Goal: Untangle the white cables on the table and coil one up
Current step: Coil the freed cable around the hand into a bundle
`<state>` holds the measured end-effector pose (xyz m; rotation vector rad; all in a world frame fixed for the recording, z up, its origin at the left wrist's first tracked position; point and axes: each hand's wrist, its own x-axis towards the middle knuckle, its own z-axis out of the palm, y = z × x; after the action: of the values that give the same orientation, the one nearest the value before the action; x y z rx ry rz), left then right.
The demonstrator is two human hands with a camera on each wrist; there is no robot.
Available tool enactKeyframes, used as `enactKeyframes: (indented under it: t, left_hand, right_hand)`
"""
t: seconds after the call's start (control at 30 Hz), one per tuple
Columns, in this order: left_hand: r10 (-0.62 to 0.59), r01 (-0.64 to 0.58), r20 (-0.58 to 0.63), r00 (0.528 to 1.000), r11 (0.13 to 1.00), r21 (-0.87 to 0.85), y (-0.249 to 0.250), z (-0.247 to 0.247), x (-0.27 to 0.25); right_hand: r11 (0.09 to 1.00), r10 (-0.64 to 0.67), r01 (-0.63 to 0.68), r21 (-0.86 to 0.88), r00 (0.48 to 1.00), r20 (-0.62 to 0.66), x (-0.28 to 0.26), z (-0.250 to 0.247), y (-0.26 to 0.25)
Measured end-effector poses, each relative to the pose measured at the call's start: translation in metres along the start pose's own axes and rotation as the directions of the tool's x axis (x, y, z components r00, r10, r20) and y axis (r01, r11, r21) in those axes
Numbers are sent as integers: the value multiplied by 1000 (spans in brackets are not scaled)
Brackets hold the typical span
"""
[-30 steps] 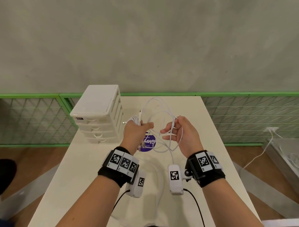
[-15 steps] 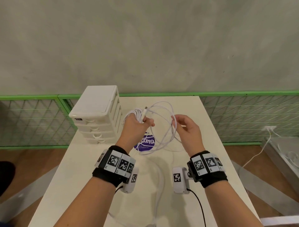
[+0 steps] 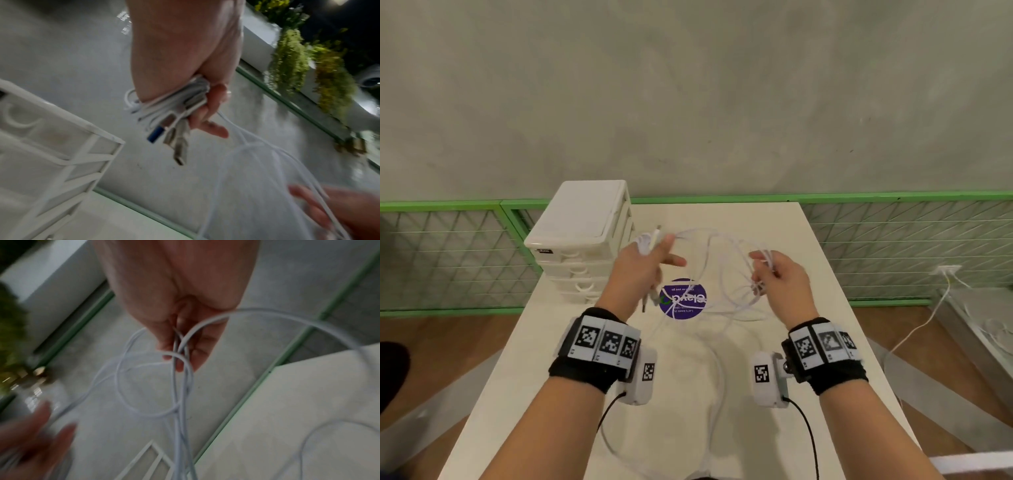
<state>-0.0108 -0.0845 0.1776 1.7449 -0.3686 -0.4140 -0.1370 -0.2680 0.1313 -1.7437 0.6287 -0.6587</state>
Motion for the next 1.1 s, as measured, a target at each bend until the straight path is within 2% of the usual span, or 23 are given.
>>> enactKeyframes:
  t: [0.07,0.13,0.2,0.27,0.37,0.43,0.53,0.57,0.63,0.73,0.8,0.9,1.0,1.1]
  left_hand:
    - [-54,51,-143,988,998,-25,-6,-16,7]
    - [-114,93,-258,959,991,-92,-14,-27,13]
    - [-172,111,-323,931,974,-199,-20,-34,16]
    - [-233,123,-363,902,945,-302,-23,-39,18]
    - [-298,99,-445,845,903,-418,-29,-50,21]
    - [-315,69,-490,813,888,-455,-31,-56,24]
    - [-271,4,-531,803,893,-450,-28,-56,28]
    - [-238,-21,-518,821,896,-444,-26,-54,28]
    - [-145,-49,-439,886,914,-402,-21,-47,28]
    - [-48,-35,-273,961,956,-292,-13,-31,20]
    - [-51,19,-128,990,972,-234,-9,-16,14]
    - [-78,79,9,997,991,-108,-14,9,12]
    - [-131,131,5,991,991,-10,-25,25,13]
    - [-185,185,-4,983,982,-42,-37,24,15]
  right_hand:
    - [973,140,-122,196,987,-82,5,-14,6]
    - [887,298,-229,402,947,-117,8,-22,13]
    - [807,399,-266,527,904,-155,12,-28,19]
    - [753,440,-240,613,876,-196,15,-34,22]
    - [703,487,-216,678,841,-236,17,-42,24]
    - [704,507,-222,675,822,-258,17,-44,28]
    - [746,509,-263,612,817,-270,17,-41,39]
    - [758,493,-259,598,828,-267,16,-38,41]
    - [755,447,-242,610,870,-208,14,-32,41]
    - [694,342,-265,669,940,18,9,-21,26]
    - [665,242,-303,683,952,187,5,-11,15]
    - [655,116,-309,689,943,313,-1,4,2]
    - [620,32,-285,731,940,340,-5,8,-8]
    - [618,39,-285,733,942,334,-5,3,-15]
